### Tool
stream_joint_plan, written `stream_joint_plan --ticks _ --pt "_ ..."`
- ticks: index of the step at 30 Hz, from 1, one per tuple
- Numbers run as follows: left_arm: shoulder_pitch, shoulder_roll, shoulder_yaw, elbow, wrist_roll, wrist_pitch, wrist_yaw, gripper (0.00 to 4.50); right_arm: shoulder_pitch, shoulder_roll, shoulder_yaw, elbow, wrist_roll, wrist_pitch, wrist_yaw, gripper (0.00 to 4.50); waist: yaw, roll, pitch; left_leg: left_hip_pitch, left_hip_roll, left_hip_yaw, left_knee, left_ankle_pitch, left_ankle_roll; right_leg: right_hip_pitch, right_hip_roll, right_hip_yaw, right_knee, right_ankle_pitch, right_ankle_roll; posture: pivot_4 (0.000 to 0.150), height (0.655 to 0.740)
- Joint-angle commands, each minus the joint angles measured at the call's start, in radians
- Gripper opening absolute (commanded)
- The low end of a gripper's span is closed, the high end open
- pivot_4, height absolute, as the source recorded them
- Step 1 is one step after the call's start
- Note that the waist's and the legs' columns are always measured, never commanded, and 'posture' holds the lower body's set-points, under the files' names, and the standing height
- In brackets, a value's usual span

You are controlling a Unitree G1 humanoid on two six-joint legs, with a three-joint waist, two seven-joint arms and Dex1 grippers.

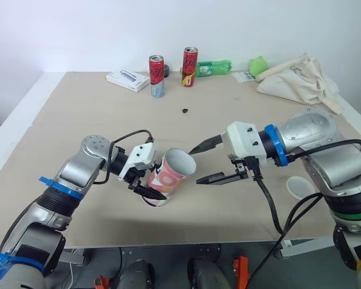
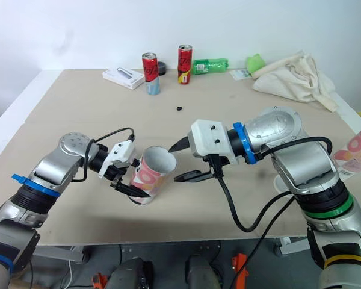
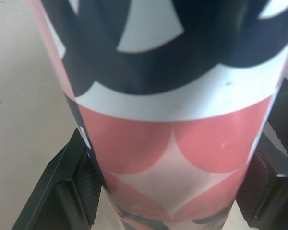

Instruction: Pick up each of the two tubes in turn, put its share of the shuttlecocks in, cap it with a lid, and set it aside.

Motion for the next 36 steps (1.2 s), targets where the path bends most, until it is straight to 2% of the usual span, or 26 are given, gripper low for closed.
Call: stream_joint_plan --ticks 1,4,6,9,12,16,23,32,36 --pt "-0.013 -0.004 0.009 0.003 0.012 -0.009 0.016 3.22 0.028 -0.082 -0.162 -0.009 0.072 0.049 0.004 3.42 0.006 0.000 0.000 0.000 0.000 0.000 0.000 0.000 0.000 0.000 0.000 0.000 0.000 0.000 -0.001 0.150 0.7324" --pt "-0.004 0.002 0.013 -0.007 0.010 -0.008 0.017 3.22 0.151 -0.171 -0.288 0.026 0.065 0.079 -0.036 3.42 0.017 -0.001 0.000 -0.001 0.000 -0.001 0.000 0.000 0.000 0.000 0.000 -0.002 -0.001 0.000 -0.001 0.150 0.7324" --pt "0.002 0.005 0.014 -0.012 0.008 -0.008 0.018 3.22 0.256 -0.187 -0.360 0.066 0.043 0.065 -0.083 3.42 0.017 -0.002 -0.001 -0.001 0.000 -0.002 0.000 -0.001 0.000 0.000 0.000 -0.003 -0.001 0.001 -0.004 0.150 0.7324" --pt "0.006 0.009 0.014 -0.013 0.006 -0.006 0.017 3.22 0.366 -0.172 -0.415 0.157 -0.014 0.001 -0.159 3.42 0.016 -0.002 -0.001 -0.001 0.000 -0.002 0.000 -0.001 0.001 0.000 0.001 -0.002 -0.001 0.002 -0.006 0.150 0.7324" --pt "0.004 0.009 0.011 -0.007 0.008 -0.011 0.012 3.22 0.400 -0.146 -0.417 0.281 -0.039 -0.015 -0.208 3.42 0.015 -0.002 -0.001 0.000 0.001 -0.001 0.000 0.000 0.000 0.000 0.002 -0.002 0.000 0.002 -0.005 0.150 0.7324" --pt "-0.012 0.004 0.007 0.009 0.012 -0.017 0.004 3.22 0.337 -0.070 -0.331 0.586 -0.162 -0.128 -0.297 3.42 0.013 -0.002 0.000 0.001 0.001 -0.001 0.000 0.001 0.001 0.001 0.002 -0.002 -0.001 0.001 -0.001 0.150 0.7324" --pt "-0.005 0.003 0.011 -0.005 0.012 -0.015 0.007 3.22 0.136 0.008 -0.247 0.947 -0.271 -0.275 -0.310 3.42 0.007 0.000 0.000 0.001 0.001 0.001 -0.001 0.002 0.001 0.000 0.002 0.001 0.000 0.003 -0.004 0.150 0.7324" --pt "0.008 0.015 0.019 -0.022 0.012 -0.005 0.023 3.22 -0.074 0.089 -0.225 1.287 -0.348 -0.387 -0.332 3.42 0.005 0.000 0.000 0.001 0.000 0.001 -0.001 0.001 0.001 0.000 0.002 0.001 -0.001 0.004 -0.005 0.150 0.7324" --pt "0.011 0.018 0.022 -0.027 0.010 0.001 0.026 3.22 -0.139 0.134 -0.226 1.376 -0.364 -0.417 -0.337 3.42 -0.006 0.000 0.000 0.001 0.000 0.001 -0.001 0.001 0.001 0.000 0.002 0.002 -0.001 0.004 -0.005 0.150 0.7324"
